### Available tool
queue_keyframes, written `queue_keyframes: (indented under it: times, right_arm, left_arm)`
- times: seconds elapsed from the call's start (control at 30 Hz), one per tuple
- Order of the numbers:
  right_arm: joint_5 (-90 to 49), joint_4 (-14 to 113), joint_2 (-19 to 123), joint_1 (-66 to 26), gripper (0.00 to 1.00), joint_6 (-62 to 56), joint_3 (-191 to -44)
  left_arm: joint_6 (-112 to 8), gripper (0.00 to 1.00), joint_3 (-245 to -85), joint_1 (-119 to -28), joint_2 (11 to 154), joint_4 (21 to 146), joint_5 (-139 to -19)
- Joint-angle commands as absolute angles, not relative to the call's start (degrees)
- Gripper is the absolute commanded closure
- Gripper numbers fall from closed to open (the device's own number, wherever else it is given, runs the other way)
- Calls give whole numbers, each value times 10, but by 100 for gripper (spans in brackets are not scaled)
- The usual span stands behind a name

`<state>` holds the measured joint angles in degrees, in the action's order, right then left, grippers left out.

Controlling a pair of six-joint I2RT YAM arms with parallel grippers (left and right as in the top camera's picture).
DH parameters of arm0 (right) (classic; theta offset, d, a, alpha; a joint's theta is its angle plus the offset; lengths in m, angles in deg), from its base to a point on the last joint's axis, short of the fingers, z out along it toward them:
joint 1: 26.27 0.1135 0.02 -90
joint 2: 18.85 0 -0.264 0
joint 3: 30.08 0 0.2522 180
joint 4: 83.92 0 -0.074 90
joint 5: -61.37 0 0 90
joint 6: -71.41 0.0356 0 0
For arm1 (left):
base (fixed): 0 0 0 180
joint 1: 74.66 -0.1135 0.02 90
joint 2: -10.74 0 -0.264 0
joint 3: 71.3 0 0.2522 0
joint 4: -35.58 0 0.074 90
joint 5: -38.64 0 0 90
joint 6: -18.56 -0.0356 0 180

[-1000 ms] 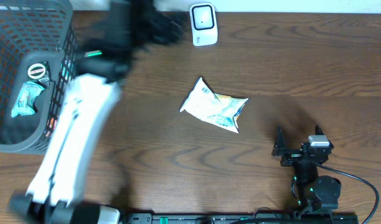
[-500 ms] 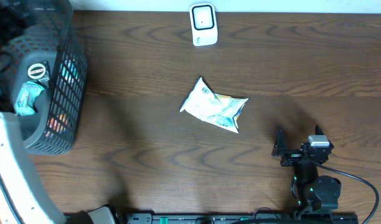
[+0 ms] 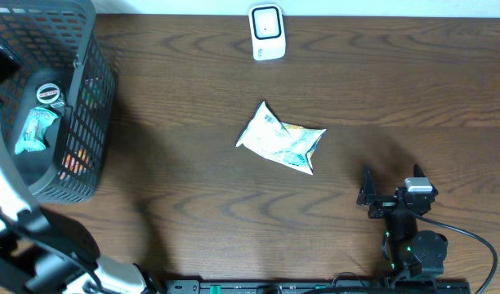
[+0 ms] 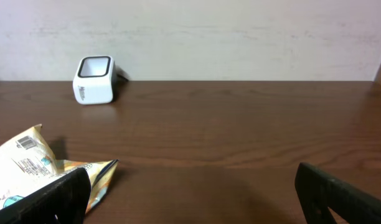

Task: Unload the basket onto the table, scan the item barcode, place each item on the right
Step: 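Reach the left gripper into the basket and grasp the green wipes pack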

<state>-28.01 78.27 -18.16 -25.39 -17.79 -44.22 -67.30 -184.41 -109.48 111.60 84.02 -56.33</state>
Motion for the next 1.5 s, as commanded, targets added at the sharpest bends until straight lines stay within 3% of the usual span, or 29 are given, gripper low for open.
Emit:
queue_keyframes:
  times: [0.0, 0.2, 0.57, 0.63, 0.8, 1.0, 1.1, 1.17, 1.3, 1.47]
  right_arm:
    - [-281, 780, -185, -251, 1, -183, -441]
    - [-281, 780, -185, -251, 1, -183, -441]
    - [-281, 780, -185, -251, 1, -183, -441]
    - [-281, 780, -185, -251, 1, -183, -441]
    - [-281, 780, -185, -251, 1, -183, -441]
    - [-281, 780, -185, -251, 1, -183, -441]
    - [-281, 780, -185, -251, 1, -183, -441]
    - [-281, 780, -185, -251, 1, -183, -441]
    - [-281, 780, -185, -251, 1, -183, -441]
    - [-281, 780, -185, -251, 1, -183, -441]
  left_arm:
    - [-812, 0, -1836, -1096, 1164, 859, -541]
    - [-882, 0, -1836, -1094, 1256, 873, -426]
    - [-992, 2, -1836, -1081, 1359, 879, -434]
    - [-1000, 5, -1836, -1079, 1368, 880, -434]
    - [-999, 24, -1836, -1078, 1384, 883, -434]
    - [-996, 26, -1834, -1078, 1392, 897, -434]
    - [-993, 57, -1834, -1078, 1392, 904, -434]
    - [-968, 92, -1834, -1078, 1392, 909, -433]
    - [-955, 92, -1834, -1077, 1378, 926, -433]
    - [-843, 92, -1855, -1071, 1303, 924, -434]
